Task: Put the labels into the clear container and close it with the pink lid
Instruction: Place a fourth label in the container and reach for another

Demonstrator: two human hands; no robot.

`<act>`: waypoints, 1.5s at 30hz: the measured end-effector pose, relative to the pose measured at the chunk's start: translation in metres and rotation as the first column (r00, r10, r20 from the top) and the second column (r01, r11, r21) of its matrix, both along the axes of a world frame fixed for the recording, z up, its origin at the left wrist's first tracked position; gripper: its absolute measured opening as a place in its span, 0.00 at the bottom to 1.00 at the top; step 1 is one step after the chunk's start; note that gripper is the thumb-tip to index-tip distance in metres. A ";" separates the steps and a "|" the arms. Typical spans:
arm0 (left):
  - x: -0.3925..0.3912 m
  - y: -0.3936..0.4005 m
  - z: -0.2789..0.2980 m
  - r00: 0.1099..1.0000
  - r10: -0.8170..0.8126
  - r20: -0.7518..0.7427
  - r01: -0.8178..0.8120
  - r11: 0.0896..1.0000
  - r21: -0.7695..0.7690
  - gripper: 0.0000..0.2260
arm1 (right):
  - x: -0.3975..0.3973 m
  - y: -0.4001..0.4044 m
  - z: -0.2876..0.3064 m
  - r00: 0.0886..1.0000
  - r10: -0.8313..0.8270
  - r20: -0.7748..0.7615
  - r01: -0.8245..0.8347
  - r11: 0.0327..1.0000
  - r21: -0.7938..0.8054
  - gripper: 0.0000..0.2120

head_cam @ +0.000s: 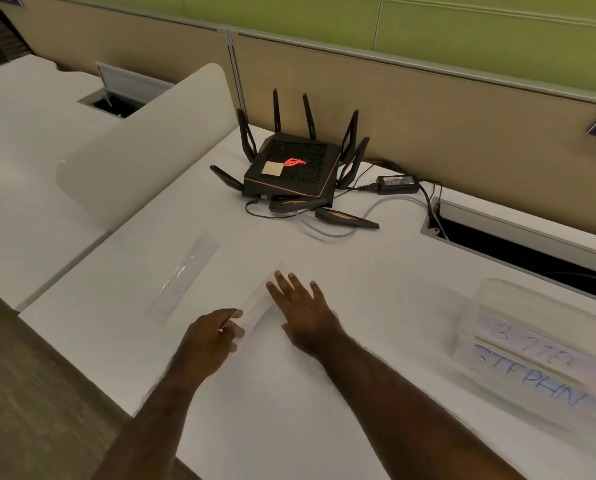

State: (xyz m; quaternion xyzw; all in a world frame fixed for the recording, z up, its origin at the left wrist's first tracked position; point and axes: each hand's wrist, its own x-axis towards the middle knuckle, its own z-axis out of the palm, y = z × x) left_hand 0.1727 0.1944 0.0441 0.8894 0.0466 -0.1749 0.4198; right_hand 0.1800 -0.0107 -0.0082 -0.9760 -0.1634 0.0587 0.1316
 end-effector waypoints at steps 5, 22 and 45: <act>0.009 -0.035 0.034 0.980 -0.136 -0.146 0.092 0.957 -0.276 0.12 | -0.005 -0.072 0.016 0.990 -0.059 0.126 0.052 0.997 0.057 0.39; 0.005 -0.224 0.071 0.608 -0.720 0.336 0.669 0.692 0.273 0.26 | -0.120 -0.308 0.114 0.891 -0.451 -0.051 0.454 0.884 0.111 0.29; -0.029 -0.415 0.013 0.228 -0.945 0.236 0.535 0.324 0.781 0.21 | -0.215 -0.409 0.070 0.692 -0.718 0.067 0.705 0.654 -0.274 0.24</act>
